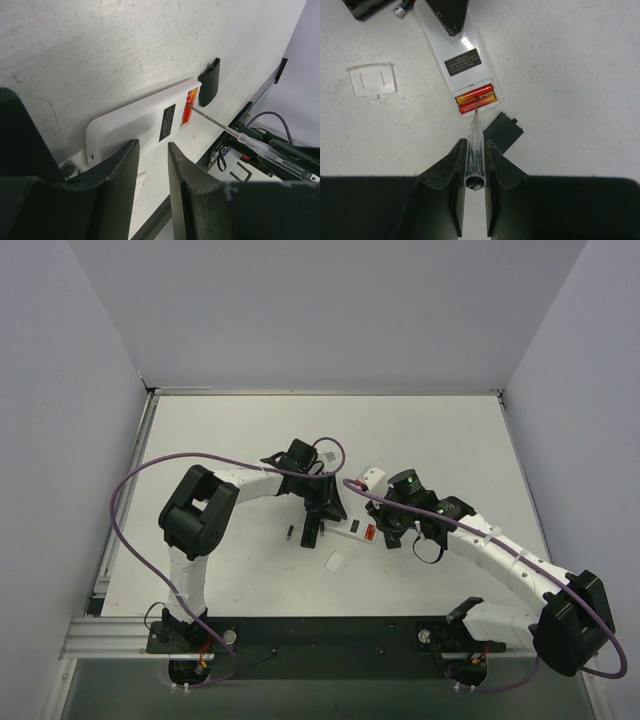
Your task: Unload the batteries from the remote control
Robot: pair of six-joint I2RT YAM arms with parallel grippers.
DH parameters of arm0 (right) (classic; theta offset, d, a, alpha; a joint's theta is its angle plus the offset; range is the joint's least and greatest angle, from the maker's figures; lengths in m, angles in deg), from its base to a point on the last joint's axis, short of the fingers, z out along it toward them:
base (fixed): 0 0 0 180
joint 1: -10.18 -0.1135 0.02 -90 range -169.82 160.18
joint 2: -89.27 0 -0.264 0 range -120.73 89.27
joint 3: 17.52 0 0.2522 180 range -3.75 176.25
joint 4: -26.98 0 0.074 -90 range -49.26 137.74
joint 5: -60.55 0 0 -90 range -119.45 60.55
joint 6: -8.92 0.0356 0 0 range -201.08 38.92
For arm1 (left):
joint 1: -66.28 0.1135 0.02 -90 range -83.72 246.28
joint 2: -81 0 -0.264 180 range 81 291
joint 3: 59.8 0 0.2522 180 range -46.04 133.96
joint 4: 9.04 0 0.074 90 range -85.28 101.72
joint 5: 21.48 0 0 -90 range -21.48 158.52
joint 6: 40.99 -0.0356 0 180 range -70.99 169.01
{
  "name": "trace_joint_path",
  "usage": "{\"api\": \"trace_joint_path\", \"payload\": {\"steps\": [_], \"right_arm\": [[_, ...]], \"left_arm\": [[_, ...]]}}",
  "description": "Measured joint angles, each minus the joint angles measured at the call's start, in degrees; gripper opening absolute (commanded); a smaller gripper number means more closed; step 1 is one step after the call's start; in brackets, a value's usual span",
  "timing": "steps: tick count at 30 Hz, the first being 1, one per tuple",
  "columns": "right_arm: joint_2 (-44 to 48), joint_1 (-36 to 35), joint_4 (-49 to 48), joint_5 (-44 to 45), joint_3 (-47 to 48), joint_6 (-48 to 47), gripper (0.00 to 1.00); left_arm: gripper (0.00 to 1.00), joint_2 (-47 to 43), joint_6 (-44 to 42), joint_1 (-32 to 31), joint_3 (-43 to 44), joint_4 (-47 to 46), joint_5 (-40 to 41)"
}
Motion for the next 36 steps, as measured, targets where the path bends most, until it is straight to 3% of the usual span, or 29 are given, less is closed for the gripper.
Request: {"api": "trace_joint_path", "payload": {"steps": [20,36], "right_arm": [[2.6,-9.16,-4.59,15.47,-3.69,15.87,0.0],[2.8,-11.32,-6.84,16.28,-5.09,22.18,0.0]], "left_arm": [[0.4,0.2,0.74,0.0,-0.55,-1.49,-0.94],[0.45,2.99,0.35,0.55,8.46,-1.75,-3.21]]}}
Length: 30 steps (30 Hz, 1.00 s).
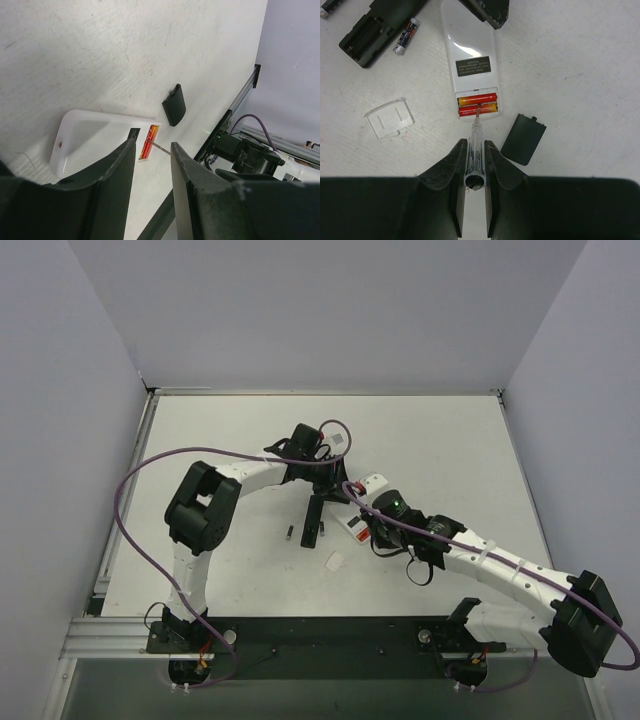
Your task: Unload the batteries from the remote control
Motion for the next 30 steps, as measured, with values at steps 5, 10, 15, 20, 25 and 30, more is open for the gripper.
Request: {"api": "trace_joint_path", "payload": {"steps": [5,10,15,20,25,30], "right_arm": [[-0.02,-1.05,-1.18,0.63,-0.48,0.5,0.0],[-0.02,-2.19,-2.54,0.76,-1.03,1.38,0.0],[0.02,-3.08,-3.63,2.03,-1.64,2.69,0.0],[1.36,-4.63,-5.6,4.44,-3.67,4.66,0.0],[3.93,-6.64,-7.93,7.3,-6.93,6.64,0.0],[5.38,-8.52,-8.94,9.77,-8.79,8.28,0.0]], "left_arm": [[0.44,0.0,0.55,0.02,-2.21,-1.77,-0.26],[0.44,0.13,0.92,0.0,-5.2,-2.43,-0.26],[0.44,0.48,0.9,0.0,-5.53,-2.73,-0.42],[0.44,0.57,0.9,0.0,-6.36,-3.82,-1.22],[0.44,0.57,0.9,0.0,-6.75,-4.57,-1.77],[0.44,0.68,0.9,0.0,-6.75,-4.76,-1.95]]}}
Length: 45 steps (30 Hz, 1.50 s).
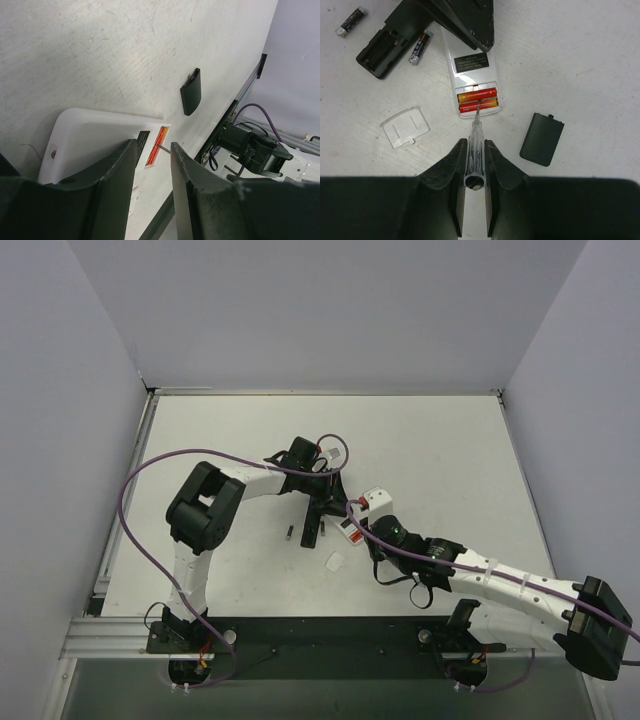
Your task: Unload the batteries from the remote control
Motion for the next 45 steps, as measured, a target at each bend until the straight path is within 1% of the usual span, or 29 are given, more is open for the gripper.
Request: {"api": "trace_joint_path", "payload": {"steps": [25,45], "right_arm": [[0.66,-9.09,-1.81,11.54,-3.43,4.96,0.0],[1.05,-11.45,1.84,12.48,-4.5,8.17,0.0]], "left_arm": [[0.44,0.31,0.04,0.0,-0.02,-0.57,-0.52],[0.44,0.35,0.02,0.0,-0.02,-0.57,-0.5]]}}
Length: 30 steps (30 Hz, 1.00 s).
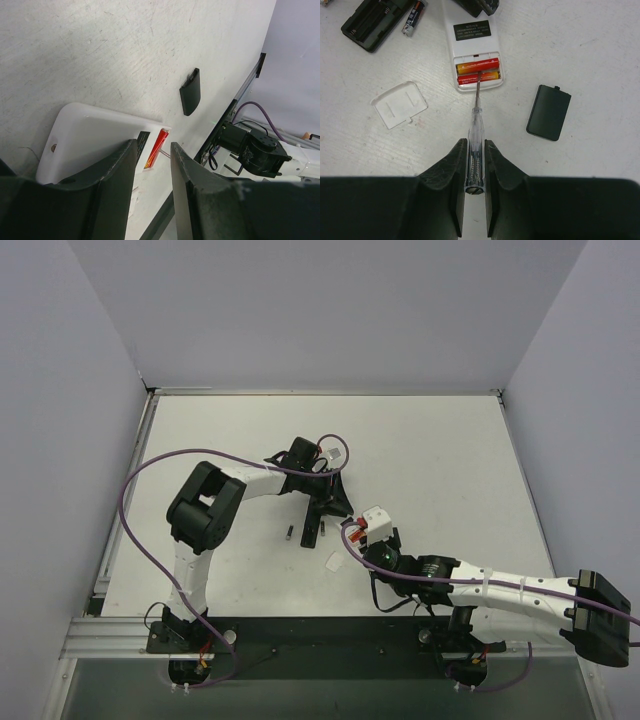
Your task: Unload the batteries from the remote control
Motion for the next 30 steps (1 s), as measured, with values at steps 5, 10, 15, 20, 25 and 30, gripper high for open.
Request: {"api": "trace_joint_path", "payload": {"steps": [5,10,15,20,25,30], "right_arm": [[0.15,-0.28,0.07,0.15,-0.2,0.39,0.0],[0.39,-1.09,0.59,-1.22,-0.52,1.46,0.0],[0.39,-1.53,0.94,-1.55,-0.52,2.05,0.0],[0.37,-1.77,1.86,-1.4,-0.42,2.19,0.0],[0.44,-1.75,5.31,-0.85,2.32,1.42,0.0],[1.81,-0.83,7.91,-0.98,3.98,0.9,0.0]], "left_arm": [[0.44,0.0,0.0,0.0,0.0,-0.02,-0.02],[0.44,0.02,0.0,0.0,0.0,0.0,0.0],[0.44,0.04,0.0,0.0,0.0,0.0,0.0],[0.44,0.07,0.0,0.0,0.0,0.0,-0.07],[0.44,0.09,0.0,0.0,0.04,0.02,-0.11],[0.44,0.28,0.0,-0.04,0.61,0.46,-0.13]]}}
